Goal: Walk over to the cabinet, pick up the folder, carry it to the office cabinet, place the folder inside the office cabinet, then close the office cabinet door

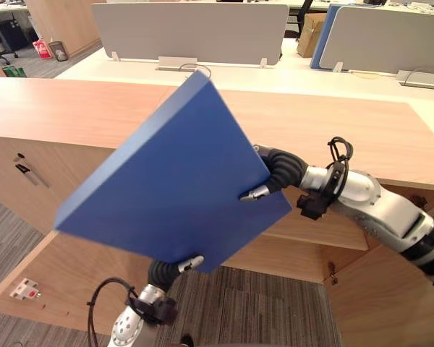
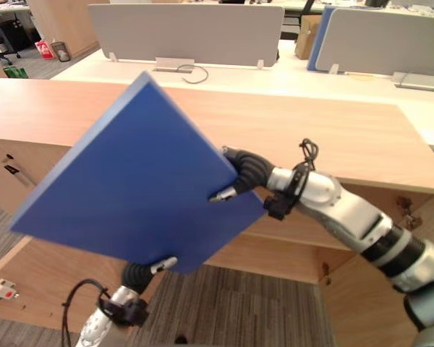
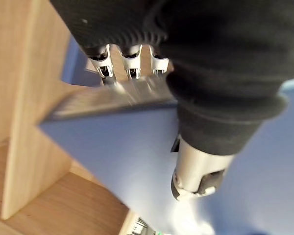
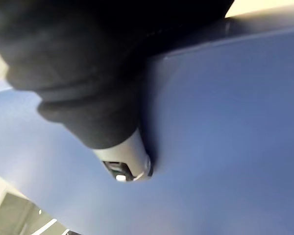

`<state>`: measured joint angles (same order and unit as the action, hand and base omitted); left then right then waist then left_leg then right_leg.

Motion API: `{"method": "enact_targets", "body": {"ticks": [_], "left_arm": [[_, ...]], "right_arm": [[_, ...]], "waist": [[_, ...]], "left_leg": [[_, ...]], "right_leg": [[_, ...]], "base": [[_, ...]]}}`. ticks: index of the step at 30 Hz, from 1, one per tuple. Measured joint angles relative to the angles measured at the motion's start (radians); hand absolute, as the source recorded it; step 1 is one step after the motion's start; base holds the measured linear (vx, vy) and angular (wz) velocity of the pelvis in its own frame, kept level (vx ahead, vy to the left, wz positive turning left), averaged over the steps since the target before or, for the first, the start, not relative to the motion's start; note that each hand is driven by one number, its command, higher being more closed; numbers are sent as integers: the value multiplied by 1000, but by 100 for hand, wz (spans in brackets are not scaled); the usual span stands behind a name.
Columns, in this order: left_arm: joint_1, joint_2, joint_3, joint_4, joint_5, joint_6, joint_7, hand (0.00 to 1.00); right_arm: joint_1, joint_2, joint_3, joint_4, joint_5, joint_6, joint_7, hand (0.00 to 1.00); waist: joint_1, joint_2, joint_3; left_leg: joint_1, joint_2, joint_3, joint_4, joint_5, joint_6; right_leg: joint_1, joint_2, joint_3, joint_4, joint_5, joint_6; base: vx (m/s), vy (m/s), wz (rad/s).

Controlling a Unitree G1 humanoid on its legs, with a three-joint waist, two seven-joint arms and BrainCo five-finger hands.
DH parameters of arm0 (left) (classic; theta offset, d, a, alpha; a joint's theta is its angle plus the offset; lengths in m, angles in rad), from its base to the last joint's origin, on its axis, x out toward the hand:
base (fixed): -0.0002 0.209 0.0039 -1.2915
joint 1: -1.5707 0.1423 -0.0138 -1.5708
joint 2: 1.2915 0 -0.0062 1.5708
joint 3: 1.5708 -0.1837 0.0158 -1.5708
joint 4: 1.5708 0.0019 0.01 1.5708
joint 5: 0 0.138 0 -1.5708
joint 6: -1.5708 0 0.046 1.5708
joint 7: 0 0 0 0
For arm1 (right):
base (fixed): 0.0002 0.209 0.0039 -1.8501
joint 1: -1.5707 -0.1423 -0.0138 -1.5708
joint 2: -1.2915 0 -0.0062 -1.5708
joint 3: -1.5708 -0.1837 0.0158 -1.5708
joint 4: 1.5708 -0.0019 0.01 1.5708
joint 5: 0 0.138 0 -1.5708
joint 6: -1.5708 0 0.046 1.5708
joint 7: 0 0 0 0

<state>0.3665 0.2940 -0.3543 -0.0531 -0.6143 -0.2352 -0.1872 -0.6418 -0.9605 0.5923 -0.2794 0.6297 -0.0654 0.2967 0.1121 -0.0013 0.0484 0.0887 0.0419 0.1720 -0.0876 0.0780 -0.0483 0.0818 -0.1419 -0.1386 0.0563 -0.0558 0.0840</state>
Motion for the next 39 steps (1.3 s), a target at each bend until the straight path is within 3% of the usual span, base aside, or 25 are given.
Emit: {"method": "enact_targets", "body": {"ticks": [3,6,8,11,15,21,24,25,28,30,31,33,34,36,39], "left_arm": [[-25,-65,59,208,-43,57,-6,0],[-25,-116,128,336,-53,82,-5,0],[-16,-141,174,383,-43,88,-1,0],[-10,-165,234,509,62,89,15,0],[0,-185,308,651,78,100,48,0],[-7,-194,441,882,14,109,76,0],[-14,-197,454,924,49,111,83,0],[-25,-204,454,942,72,112,83,0],[-73,-226,454,952,90,112,86,0],[-118,-237,453,946,95,108,102,0],[-126,-238,454,945,94,107,106,0],[-137,-242,454,926,92,99,116,0],[-138,-242,455,921,90,98,117,0],[-138,-245,457,863,51,96,119,0],[-139,-251,461,829,35,92,120,0]], "right_arm": [[32,94,-66,-3,-239,-45,-33,100],[113,133,-98,2,-379,-48,-49,100],[178,149,-97,5,-437,-48,-46,100],[289,160,-95,24,-518,-48,-20,100],[385,192,-68,119,-658,-48,1,100],[459,261,-18,414,-934,-58,26,100],[449,284,-33,592,-970,-58,28,100],[433,313,-85,713,-973,-53,28,100],[340,392,-284,952,-897,-4,-38,100],[238,475,-474,1078,-713,28,-146,100],[212,495,-507,1100,-657,31,-173,100],[112,559,-558,1128,-411,37,-245,100],[84,573,-559,1128,-347,37,-255,100],[10,631,-569,1059,-37,31,-281,100],[-20,652,-568,977,135,24,-291,100]], "waist": [[-14,1,-1],[-14,1,-1],[-13,0,0],[-15,0,0],[-16,0,0],[-16,4,35],[-13,19,88],[-10,36,112],[-12,93,186],[-13,126,243],[-13,127,255],[-8,128,299],[-5,127,307],[26,112,338],[29,110,384]], "left_leg": [[-1,0,10,0,0,0],[-1,0,14,0,0,0],[-2,1,14,0,0,0],[-3,2,16,0,0,0],[-4,7,29,0,0,0],[-61,17,36,43,-15,-3],[-115,18,36,119,-47,3],[-155,19,34,172,-69,9],[-272,31,28,324,-130,22],[-341,35,16,395,-157,28],[-352,36,17,404,-160,28],[-390,56,53,464,-194,30],[-407,66,66,487,-204,33],[-489,105,115,572,-235,36],[-520,111,105,628,-255,36]], "right_leg": [[-10,0,11,5,0,0],[-14,0,15,6,0,0],[-15,0,16,5,0,0],[-15,1,19,0,0,0],[-23,6,33,-5,2,-2],[-69,13,48,-6,17,-6],[-93,7,54,-1,25,-5],[-115,2,57,16,26,-4],[-198,-1,73,75,27,-1],[-266,0,103,115,30,4],[-281,0,114,123,31,5],[-343,10,162,167,30,6],[-366,16,177,184,30,8],[-487,31,208,295,7,12],[-541,26,199,398,-42,8]], "base": [[-19,18,-11],[-10,18,-4],[0,0,0],[-2,3,-1],[-14,9,-11],[-30,4,-6],[-58,37,-5],[-76,64,-5],[-95,76,-15],[-156,111,-32],[-90,94,-40],[-88,86,-61],[-108,76,-83],[-83,17,-68],[-88,-50,4]]}}
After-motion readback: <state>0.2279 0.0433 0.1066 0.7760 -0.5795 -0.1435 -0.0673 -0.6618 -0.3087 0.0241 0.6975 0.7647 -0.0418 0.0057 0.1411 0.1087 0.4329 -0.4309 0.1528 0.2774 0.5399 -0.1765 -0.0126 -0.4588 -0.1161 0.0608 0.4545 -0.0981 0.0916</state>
